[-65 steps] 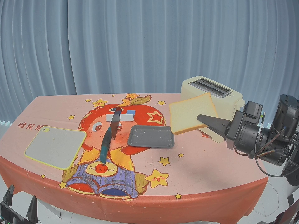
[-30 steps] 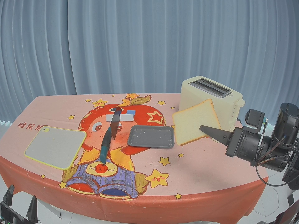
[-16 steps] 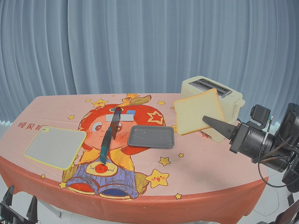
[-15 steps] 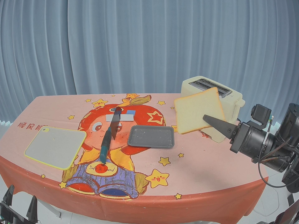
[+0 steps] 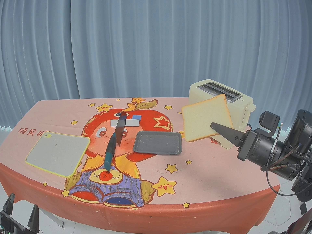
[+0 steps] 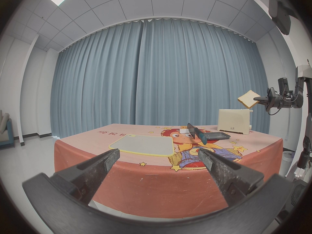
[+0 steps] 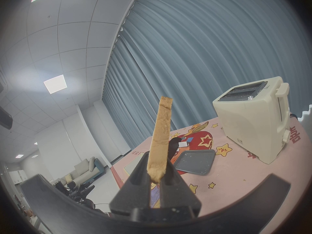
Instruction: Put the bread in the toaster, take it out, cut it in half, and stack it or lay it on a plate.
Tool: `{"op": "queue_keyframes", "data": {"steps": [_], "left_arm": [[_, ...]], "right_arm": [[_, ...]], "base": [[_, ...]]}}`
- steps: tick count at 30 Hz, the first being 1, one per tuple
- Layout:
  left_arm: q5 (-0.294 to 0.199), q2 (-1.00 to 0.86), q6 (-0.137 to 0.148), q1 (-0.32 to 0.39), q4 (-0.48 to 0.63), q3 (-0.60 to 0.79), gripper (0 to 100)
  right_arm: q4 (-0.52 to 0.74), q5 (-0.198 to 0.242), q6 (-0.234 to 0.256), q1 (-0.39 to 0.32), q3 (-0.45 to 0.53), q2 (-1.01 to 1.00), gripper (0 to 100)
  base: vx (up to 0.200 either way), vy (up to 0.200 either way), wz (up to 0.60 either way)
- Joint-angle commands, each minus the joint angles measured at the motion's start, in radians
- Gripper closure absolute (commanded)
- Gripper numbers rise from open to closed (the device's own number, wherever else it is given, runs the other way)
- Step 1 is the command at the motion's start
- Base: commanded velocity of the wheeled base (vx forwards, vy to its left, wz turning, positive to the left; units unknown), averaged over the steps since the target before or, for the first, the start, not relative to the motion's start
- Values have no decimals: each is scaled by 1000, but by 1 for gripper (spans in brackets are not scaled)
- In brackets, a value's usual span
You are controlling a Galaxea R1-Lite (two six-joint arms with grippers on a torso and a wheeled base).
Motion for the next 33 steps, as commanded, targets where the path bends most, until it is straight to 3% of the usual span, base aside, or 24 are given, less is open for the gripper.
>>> {"op": "queue_keyframes", "data": {"steps": [1,15,21,28,33], "left_arm": [[1,-5,0,0,0,18,0],[1,-5,0,0,0,18,0],[1,-5,0,0,0,18,0],[1,-5,0,0,0,18,0],[1,-5,0,0,0,18,0]], "right_arm": [[-1,1,-1,2,4,1,100],[2,3,-19,0,10,4,100],[2,7,-116,-30,-13,21,100],[1,9,-315,-93,-7,61,100],[2,21,-358,-101,-13,55,100]], "base": [[0,0,0],[0,0,0],[0,0,0],[0,0,0],[0,0,0]]}}
